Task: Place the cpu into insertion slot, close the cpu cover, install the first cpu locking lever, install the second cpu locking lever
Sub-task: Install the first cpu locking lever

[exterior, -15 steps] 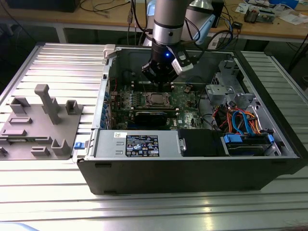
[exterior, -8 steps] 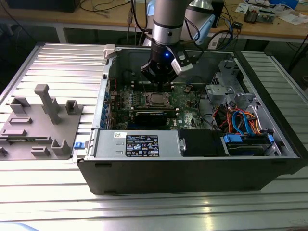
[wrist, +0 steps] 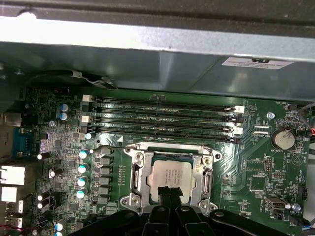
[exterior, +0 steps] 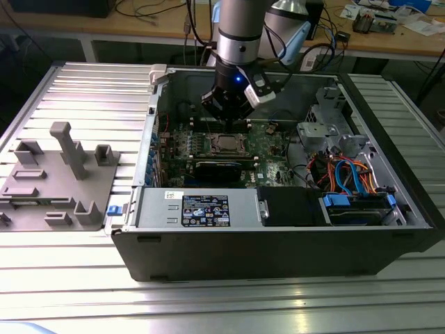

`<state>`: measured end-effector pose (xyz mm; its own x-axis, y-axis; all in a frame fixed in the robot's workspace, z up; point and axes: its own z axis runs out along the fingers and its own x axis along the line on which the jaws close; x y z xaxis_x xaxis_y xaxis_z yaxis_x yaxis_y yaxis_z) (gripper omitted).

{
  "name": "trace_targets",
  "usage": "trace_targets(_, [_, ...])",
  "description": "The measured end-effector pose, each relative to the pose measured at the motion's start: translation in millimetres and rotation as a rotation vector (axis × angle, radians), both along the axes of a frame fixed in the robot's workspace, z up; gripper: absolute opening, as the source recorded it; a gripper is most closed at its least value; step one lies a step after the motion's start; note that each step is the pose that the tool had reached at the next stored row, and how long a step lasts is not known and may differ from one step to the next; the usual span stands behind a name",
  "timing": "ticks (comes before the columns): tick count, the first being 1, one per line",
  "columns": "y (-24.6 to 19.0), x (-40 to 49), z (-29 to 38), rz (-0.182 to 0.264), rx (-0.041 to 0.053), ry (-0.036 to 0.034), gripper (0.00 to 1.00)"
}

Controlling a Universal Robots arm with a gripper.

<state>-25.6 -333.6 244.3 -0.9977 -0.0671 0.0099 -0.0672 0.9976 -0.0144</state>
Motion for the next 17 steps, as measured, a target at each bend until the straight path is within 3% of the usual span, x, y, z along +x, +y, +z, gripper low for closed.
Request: trace_targets(17, [0.0, -6.8, 0.0, 0.0, 0.0, -0.0002, 0.11])
